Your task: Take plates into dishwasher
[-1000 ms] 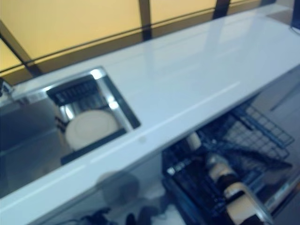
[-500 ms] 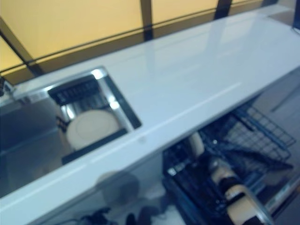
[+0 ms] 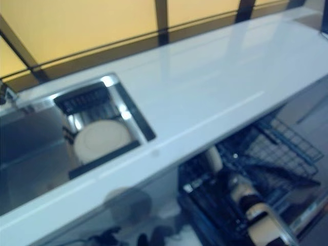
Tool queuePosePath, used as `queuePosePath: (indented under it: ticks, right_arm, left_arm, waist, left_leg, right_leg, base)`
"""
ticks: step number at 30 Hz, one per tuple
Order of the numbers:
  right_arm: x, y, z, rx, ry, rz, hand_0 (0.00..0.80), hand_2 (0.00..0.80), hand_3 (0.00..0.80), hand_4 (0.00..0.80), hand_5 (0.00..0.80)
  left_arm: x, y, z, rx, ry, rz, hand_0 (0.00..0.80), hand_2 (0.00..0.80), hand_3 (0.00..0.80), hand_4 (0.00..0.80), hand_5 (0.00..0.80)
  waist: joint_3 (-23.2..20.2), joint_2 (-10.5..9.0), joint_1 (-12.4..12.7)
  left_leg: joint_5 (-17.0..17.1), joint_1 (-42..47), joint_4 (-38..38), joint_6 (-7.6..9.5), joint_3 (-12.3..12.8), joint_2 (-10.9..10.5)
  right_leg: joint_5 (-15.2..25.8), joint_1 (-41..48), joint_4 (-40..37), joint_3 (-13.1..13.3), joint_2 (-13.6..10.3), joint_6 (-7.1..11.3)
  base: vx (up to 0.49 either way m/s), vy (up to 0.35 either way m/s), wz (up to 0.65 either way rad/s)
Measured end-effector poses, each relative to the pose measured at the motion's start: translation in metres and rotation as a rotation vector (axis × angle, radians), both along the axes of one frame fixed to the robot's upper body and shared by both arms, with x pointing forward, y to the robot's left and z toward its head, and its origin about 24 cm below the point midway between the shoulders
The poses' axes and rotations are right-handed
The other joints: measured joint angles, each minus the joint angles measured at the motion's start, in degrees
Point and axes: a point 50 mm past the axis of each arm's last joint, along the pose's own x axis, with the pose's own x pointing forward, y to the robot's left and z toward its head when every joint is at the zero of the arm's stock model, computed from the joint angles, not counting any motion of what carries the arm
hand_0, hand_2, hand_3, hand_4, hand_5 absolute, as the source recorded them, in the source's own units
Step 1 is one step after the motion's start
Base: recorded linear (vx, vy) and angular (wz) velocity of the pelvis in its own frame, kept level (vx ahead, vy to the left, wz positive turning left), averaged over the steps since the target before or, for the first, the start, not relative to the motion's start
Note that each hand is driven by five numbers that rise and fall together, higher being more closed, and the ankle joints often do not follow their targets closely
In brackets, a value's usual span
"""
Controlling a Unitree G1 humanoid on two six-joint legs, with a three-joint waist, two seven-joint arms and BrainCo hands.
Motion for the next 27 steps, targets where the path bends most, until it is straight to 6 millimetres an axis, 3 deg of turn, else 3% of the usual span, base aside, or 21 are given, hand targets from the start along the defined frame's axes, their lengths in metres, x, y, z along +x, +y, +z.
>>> queuePosePath:
  ticks: [8, 12, 18, 27]
  right_arm:
    - [-0.004, 0.005, 0.001, 0.002, -0.030, 0.030, 0.000, 0.000, 0.000, 0.000, 0.000]
    - [-0.011, 0.010, -0.004, 0.016, -0.029, 0.054, 0.000, 0.000, 0.000, 0.000, 0.000]
    - [-0.043, 0.009, -0.032, 0.063, 0.026, 0.044, 0.000, 0.000, 0.000, 0.000, 0.000]
    - [-0.059, -0.004, -0.028, 0.109, -0.009, 0.026, 0.000, 0.000, 0.000, 0.000, 0.000]
  left_arm:
    - [0.000, 0.001, 0.000, 0.001, -0.002, 0.007, 0.000, 0.000, 0.000, 0.000, 0.000]
    - [0.000, 0.005, 0.002, 0.008, -0.009, 0.019, 0.000, 0.000, 0.000, 0.000, 0.000]
    - [-0.001, 0.026, 0.007, 0.033, -0.018, 0.088, 0.000, 0.000, 0.000, 0.000, 0.000]
    - [-0.012, 0.037, 0.004, 0.032, -0.013, 0.141, 0.000, 0.000, 0.000, 0.000, 0.000]
  waist:
    - [0.12, -0.79, -0.08]
    - [0.92, -2.35, -0.21]
    - [2.44, -6.22, -1.06]
    - [2.86, -7.64, -2.36]
  left_leg:
    - [-0.01, 0.03, -0.02, 0.00, 0.12, -0.01]
    - [-0.02, 0.31, -0.14, 0.00, 0.54, -0.01]
    - [-0.08, 1.17, -0.53, -0.02, 1.59, 0.00]
    - [-0.37, 2.15, -0.58, 0.20, 2.87, 0.07]
  right_leg:
    - [0.02, 0.01, 0.00, 0.16, 0.03, 0.01]
    - [0.06, 0.00, 0.00, 0.49, 0.04, 0.02]
    - [0.25, 0.03, -0.03, 2.00, 0.04, 0.09]
    - [1.48, 1.01, -1.73, 3.04, 0.24, 0.08]
  base:
    - [0.000, 0.000, 0.00]
    - [0.004, -0.008, -0.04]
    - [0.021, -0.021, -0.09]
    - [0.007, -0.001, -0.06]
